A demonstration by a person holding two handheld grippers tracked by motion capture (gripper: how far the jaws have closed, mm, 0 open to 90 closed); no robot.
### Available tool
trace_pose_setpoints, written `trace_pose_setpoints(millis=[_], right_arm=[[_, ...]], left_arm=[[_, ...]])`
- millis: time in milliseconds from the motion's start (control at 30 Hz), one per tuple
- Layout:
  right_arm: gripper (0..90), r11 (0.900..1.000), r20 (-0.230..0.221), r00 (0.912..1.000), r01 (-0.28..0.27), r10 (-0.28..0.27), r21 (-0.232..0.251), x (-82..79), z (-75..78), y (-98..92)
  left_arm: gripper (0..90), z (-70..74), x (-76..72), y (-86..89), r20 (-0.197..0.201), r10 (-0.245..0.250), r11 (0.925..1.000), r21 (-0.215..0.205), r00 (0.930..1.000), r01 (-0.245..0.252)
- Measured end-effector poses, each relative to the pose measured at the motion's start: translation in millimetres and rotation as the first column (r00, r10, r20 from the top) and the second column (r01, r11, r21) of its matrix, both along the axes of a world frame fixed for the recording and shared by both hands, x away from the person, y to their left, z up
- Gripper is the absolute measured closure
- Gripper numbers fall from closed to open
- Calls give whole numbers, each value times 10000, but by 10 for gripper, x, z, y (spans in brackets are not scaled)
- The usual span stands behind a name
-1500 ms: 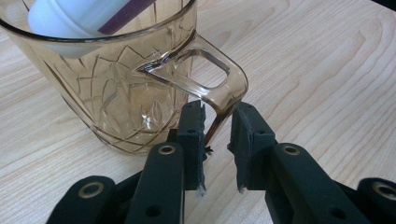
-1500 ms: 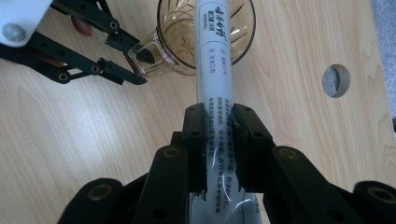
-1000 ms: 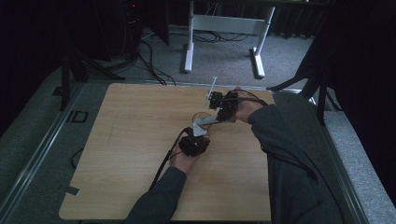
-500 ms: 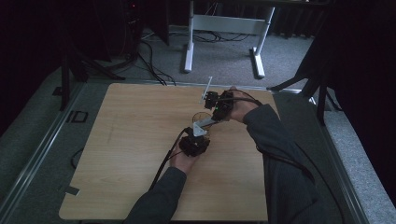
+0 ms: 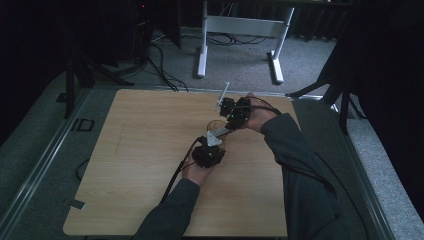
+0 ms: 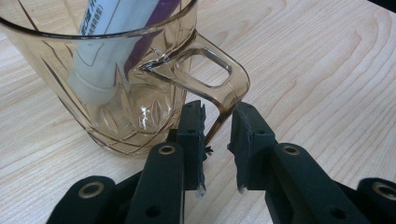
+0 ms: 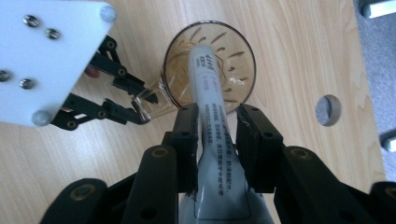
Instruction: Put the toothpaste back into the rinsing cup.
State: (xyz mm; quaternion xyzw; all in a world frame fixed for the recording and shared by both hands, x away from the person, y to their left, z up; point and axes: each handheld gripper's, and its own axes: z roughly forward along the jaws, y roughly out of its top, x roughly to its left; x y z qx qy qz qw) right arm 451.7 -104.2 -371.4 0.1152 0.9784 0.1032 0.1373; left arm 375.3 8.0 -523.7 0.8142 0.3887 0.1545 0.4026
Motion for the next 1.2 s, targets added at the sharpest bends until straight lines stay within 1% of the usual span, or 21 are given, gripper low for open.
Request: trace_pose_setpoints(millis=[100, 133, 167, 200, 233, 267, 300, 333, 367, 400, 433, 467, 500, 533, 600, 800, 900, 967, 1000, 1133, 1200], right_arm=[[635, 9994, 40, 10000, 54, -55, 351, -3, -2, -17], [624, 9987, 23, 10000, 11, -12, 505, -3, -3, -26], [624, 9987, 23, 10000, 11, -12, 505, -3, -3, -26], [625, 9954, 89, 10000, 22, -31, 955, -15, 16, -40], [624, 9935, 131, 9999, 52, -67, 1138, -21, 29, -41], [624, 9935, 131, 9999, 52, -67, 1138, -21, 29, -41], [619, 9920, 416, 9991, 67, -120, 1262, -30, 48, -45], [618, 9903, 494, 9986, 119, -189, 1385, -35, 59, -51], [618, 9903, 494, 9986, 119, -189, 1385, -35, 59, -51], [609, 9854, 695, 9973, 127, -248, 1695, -39, 86, -77], [609, 9854, 695, 9973, 127, -248, 1695, -39, 86, -77], [607, 9824, 782, 9964, 163, -314, 1863, -42, 103, -91], [592, 9757, 988, 9943, 189, -413, 2183, -52, 140, -126], [591, 9723, 1132, 9925, 192, -467, 2328, -54, 157, -145], [584, 9650, 1231, 9908, 219, -558, 2613, -65, 188, -184], [570, 9538, 1395, 9873, 308, -756, 2987, -90, 213, -290], [560, 9442, 1380, 9863, 413, -909, 3268, -90, 212, -372], [545, 9345, 1407, 9839, 540, -1098, 3519, -94, 201, -432], [540, 9267, 1390, 9827, 628, -1221, 3704, -96, 194, -466], [530, 8883, 1292, 9766, 971, -1721, 4489, -99, 161, -627], [525, 8657, 1152, 9736, 1177, -1970, 4865, -111, 141, -711]], left_arm=[[727, -4, -6, -11, 19, -4, 10000, -3, 10000, 4], [735, -6, -9, -16, 29, -17, 10000, 98, 10000, 17], [738, -6, -9, -16, 29, -17, 10000, 98, 10000, 17], [738, -10, -6, -14, -8, 29, 10000, 41, 10000, -29], [737, -11, -5, -12, -14, 36, 10000, 33, 10000, -36], [736, -11, -5, -12, -14, 36, 10000, 33, 10000, -36], [735, -10, -7, -12, -16, 39, 10000, 20, 10000, -39], [734, -8, -8, -10, -4, 22, 10000, 61, 10000, -22], [734, -7, -7, -10, -2, 23, 10000, 59, 10000, -23], [726, -9, -8, -11, -8, 40, 10000, 39, 10000, -40], [726, -11, -9, -14, -10, 56, 10000, 10, 10000, -56], [718, -12, -11, -16, -33, 56, 10000, -19, 10000, -56], [706, -10, -14, -15, 1, 24, 10000, 42, 10000, -24], [698, -7, -17, -13, -4, 13, 10000, 20, 10000, -13], [682, -4, -25, -11, -4, 51, 10000, -61, 10000, -51], [639, 13, -42, 16, -36, 36, 10000, -41, 10000, -36], [599, 29, -65, 32, 3, 118, 9999, -90, 9999, -118], [562, 34, -84, 54, 18, 221, 9997, -130, 9998, -221], [554, 34, -93, 69, 49, 256, 9995, -172, 9997, -255], [529, 27, -116, 147, 88, 443, 9988, -224, 9990, -441], [519, 22, -117, 198, 88, 512, 9985, -213, 9986, -510]])
